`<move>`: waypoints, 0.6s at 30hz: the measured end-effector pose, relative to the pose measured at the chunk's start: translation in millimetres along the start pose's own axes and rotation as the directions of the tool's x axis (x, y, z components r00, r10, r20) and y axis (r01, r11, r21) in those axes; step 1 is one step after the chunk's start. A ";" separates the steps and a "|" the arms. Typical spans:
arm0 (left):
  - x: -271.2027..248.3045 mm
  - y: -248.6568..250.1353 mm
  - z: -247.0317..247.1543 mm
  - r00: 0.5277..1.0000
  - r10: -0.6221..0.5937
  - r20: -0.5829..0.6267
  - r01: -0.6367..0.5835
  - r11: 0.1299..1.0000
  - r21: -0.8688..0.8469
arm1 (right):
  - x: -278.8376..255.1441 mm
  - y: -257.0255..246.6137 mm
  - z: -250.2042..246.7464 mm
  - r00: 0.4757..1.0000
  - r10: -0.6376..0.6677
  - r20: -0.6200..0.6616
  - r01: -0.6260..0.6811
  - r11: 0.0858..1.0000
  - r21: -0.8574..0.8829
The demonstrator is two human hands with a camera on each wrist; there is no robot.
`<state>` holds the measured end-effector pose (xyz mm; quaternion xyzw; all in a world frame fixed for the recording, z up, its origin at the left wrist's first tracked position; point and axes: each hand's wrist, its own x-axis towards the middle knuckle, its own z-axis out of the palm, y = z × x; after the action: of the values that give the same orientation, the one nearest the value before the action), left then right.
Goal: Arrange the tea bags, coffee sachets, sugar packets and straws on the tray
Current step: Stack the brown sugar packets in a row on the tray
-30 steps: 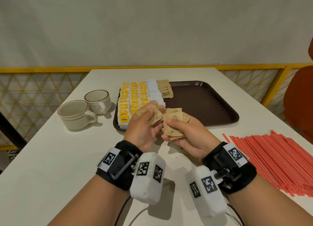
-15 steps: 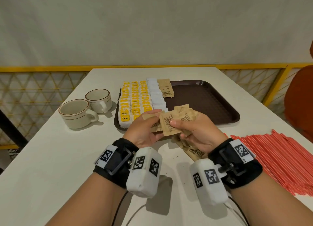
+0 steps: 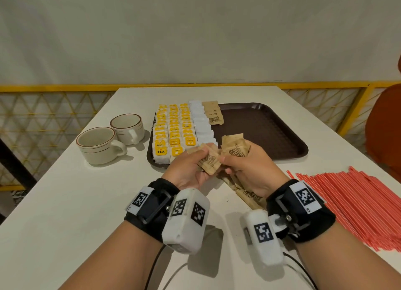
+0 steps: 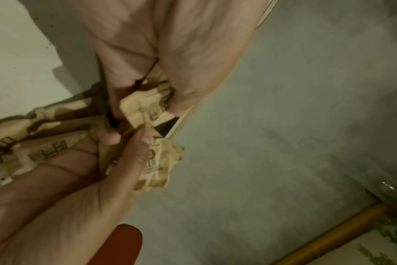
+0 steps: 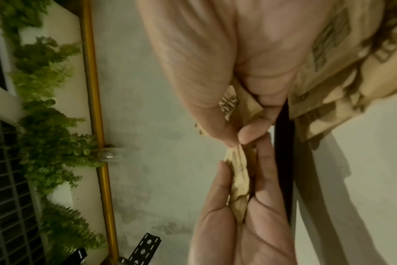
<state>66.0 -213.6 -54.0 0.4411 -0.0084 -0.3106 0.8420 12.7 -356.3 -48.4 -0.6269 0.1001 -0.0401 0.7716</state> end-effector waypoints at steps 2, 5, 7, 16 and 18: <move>1.1 1.1 -0.3 0.997 0.072 -0.026 -0.072 0.997 -0.032 | -0.2 1.4 1.4 1.000 -0.013 0.015 0.014 1.000 -0.024; 0.1 -0.6 1.2 0.997 0.059 -0.046 -0.059 0.998 0.002 | -0.1 4.3 4.2 0.999 -0.050 -0.022 0.048 0.997 -0.054; -1.0 0.0 3.1 0.998 0.002 -0.064 -0.003 1.000 -0.009 | -0.4 2.6 4.0 0.997 -0.069 -0.031 0.067 0.996 -0.064; -10.1 8.8 3.1 0.968 -0.246 0.044 0.240 0.965 0.103 | -11.1 -20.0 -11.3 0.991 -0.065 0.118 0.102 0.931 -0.351; -10.3 8.4 1.9 0.950 -0.304 0.071 0.294 0.947 0.126 | -10.6 -20.4 -12.6 0.988 -0.042 0.152 0.096 0.925 -0.368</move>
<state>61.5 -206.1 -43.8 0.4703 0.0034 -0.4532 0.7572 1.1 -370.7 -29.9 -0.7667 0.0289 -0.0032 0.6413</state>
